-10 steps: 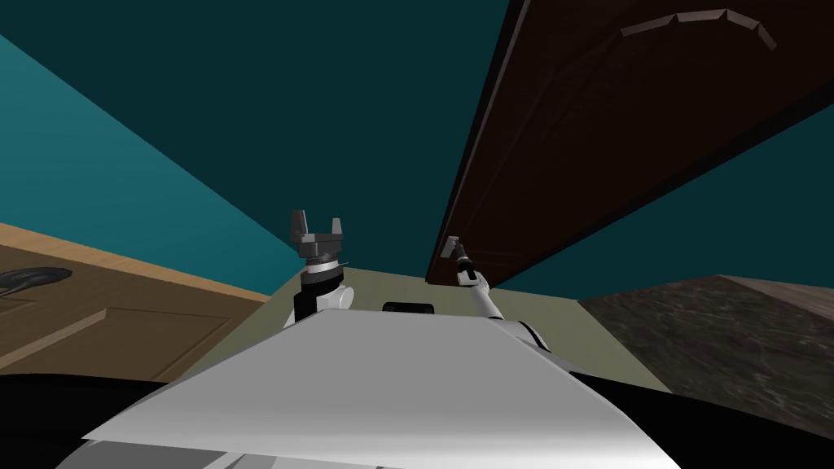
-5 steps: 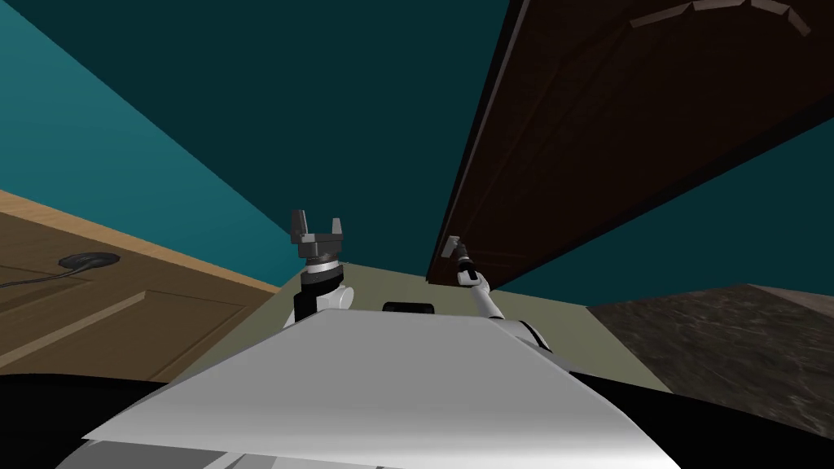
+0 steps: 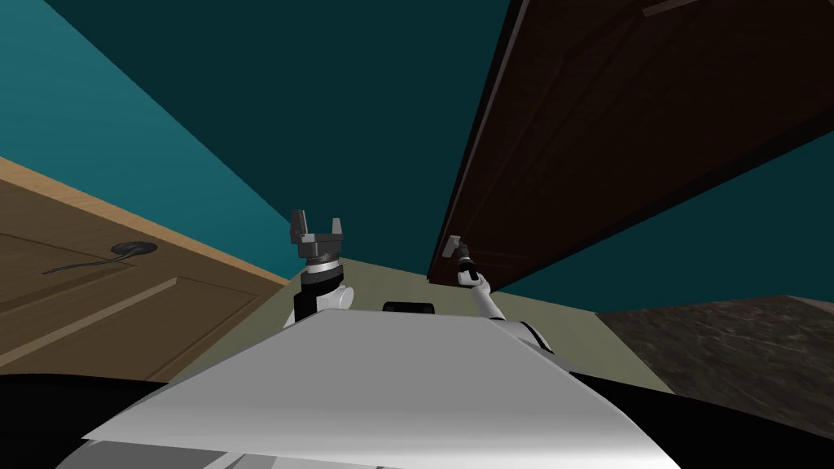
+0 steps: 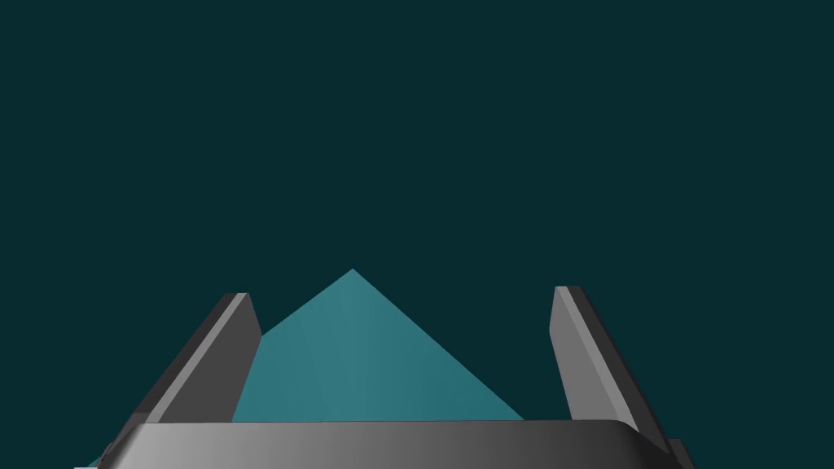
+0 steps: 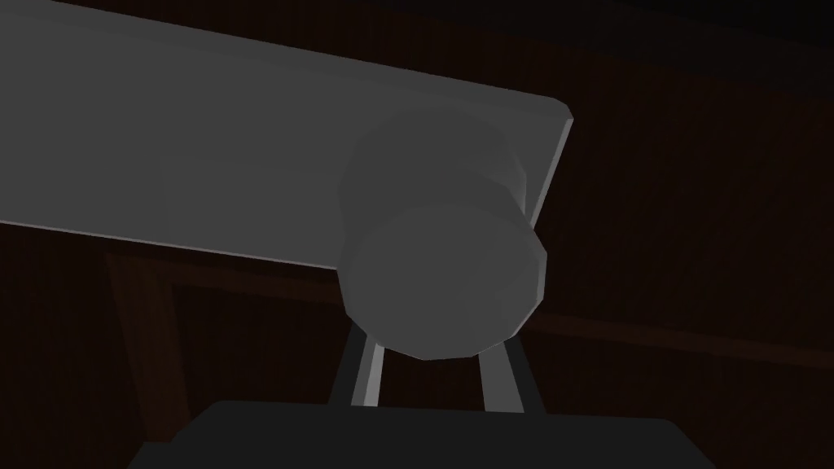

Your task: Pull the door open

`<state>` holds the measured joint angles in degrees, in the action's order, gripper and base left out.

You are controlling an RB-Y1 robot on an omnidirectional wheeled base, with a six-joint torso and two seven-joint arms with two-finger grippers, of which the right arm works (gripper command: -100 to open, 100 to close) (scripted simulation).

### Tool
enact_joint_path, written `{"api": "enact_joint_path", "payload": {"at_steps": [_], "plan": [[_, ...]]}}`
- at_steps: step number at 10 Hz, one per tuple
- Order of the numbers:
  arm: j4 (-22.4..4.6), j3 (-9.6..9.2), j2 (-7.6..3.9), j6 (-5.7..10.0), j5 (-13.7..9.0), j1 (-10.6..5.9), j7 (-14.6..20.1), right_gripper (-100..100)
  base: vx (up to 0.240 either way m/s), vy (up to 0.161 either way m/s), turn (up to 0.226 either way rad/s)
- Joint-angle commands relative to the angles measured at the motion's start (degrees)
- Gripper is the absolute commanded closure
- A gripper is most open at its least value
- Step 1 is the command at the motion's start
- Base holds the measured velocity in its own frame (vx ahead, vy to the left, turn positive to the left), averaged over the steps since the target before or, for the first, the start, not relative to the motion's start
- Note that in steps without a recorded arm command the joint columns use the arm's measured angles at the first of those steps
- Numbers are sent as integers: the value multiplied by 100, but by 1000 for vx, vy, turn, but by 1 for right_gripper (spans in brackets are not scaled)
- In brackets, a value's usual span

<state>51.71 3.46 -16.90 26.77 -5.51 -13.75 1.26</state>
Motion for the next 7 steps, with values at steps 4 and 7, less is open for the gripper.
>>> {"api": "enact_joint_path", "payload": {"at_steps": [4,7], "plan": [[-21,-143,-1,52,-432,-45,666,100,-45,-28,73],[-24,-204,-38,47,-784,-42,1112,100,-61,-37,90]]}}
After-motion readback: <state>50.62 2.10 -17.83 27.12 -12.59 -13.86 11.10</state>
